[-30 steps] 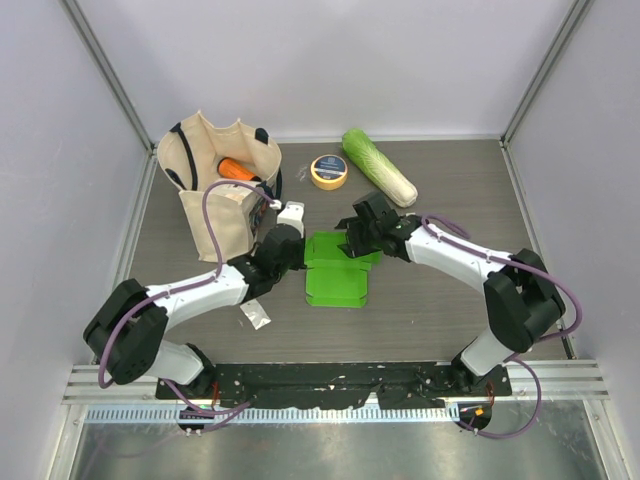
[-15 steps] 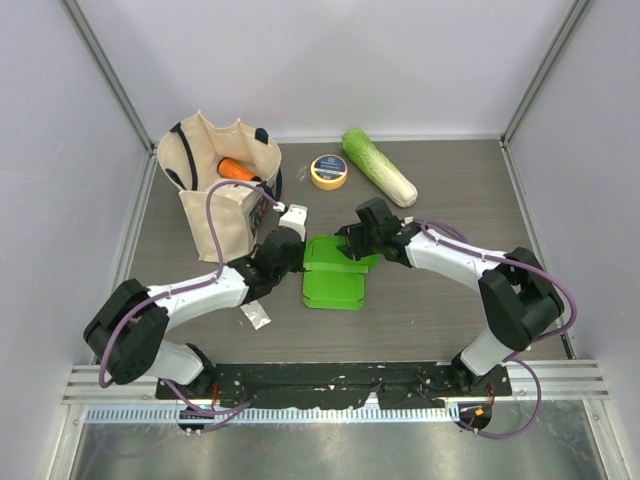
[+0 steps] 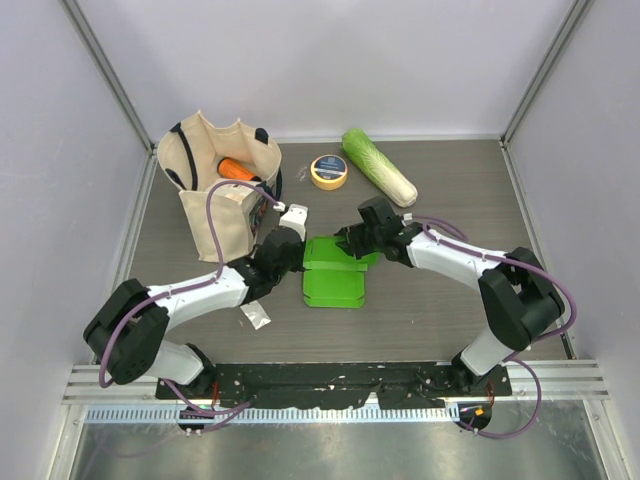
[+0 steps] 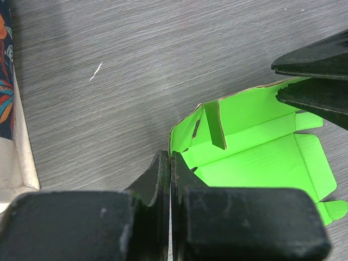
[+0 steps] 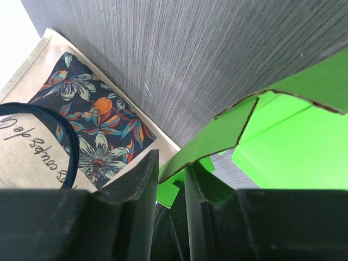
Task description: Fold the paper box
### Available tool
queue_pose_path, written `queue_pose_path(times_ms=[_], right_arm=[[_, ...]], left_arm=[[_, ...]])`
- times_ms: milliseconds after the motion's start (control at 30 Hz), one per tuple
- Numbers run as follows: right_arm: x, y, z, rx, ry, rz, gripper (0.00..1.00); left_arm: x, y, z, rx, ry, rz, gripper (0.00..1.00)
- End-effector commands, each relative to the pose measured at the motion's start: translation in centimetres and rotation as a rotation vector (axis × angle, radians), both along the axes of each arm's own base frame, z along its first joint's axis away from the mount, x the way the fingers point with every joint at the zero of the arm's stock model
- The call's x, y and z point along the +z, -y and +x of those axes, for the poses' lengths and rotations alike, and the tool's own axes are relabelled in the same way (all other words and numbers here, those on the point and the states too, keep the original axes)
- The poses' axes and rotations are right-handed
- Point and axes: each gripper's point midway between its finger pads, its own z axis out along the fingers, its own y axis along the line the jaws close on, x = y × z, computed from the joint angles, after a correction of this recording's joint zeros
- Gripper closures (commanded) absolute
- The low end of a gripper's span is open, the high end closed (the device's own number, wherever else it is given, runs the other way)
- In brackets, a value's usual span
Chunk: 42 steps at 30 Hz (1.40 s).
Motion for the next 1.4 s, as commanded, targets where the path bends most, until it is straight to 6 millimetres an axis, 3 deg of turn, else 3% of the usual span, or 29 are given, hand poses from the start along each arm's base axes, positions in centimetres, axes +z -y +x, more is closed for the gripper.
queue_pose_path(times_ms=[0,67,200,233,333,700,900,1067,1300,1367], right_arm=[[0.6,0.1,0.3,0.025,0.046,0.003,0.67],[0.9,0.2,0.4,0.023,0.068,0.003,0.67],[1.4,0.5,0.5,0.019,0.084,-0.007,0.78],[1.2,0.6,0.4,0.020,0.082,-0.011,0.86],[0.3,0.8,0.0,0.030,0.074,-0.015,0.99],[-2.2,1.4,-0.9,0.078,0.076,0.000,0.99],[-2.8,1.9,-1.2,0.077,0.128,0.004,0.99],[-2.3,1.7,-1.0,0.067,0.165,0.045,0.99],[-0.4,1.8,0.1,0.007,0.238,0.097,0.99],[0.1,1.7,0.1,0.000,0.248,0.118,0.99]], left_arm=[[1.9,0.4,0.8,0.006,0.076,-0.032,1.00],[1.8,0.4,0.8,0.006,0.074,-0.033,1.00],[1.6,0.4,0.8,0.008,0.065,-0.035,1.00],[1.6,0.5,0.8,0.010,0.064,-0.039,1.00],[1.6,0.4,0.9,0.014,0.054,-0.034,1.00],[0.1,1.0,1.0,0.036,-0.019,-0.030,0.86],[-1.6,1.0,0.1,0.033,-0.066,-0.036,0.85],[-2.0,1.4,-0.7,0.007,-0.088,-0.084,0.75],[-1.5,2.7,-1.9,-0.042,-0.117,-0.183,0.73],[-1.6,3.4,-2.3,-0.067,-0.142,-0.211,0.77]])
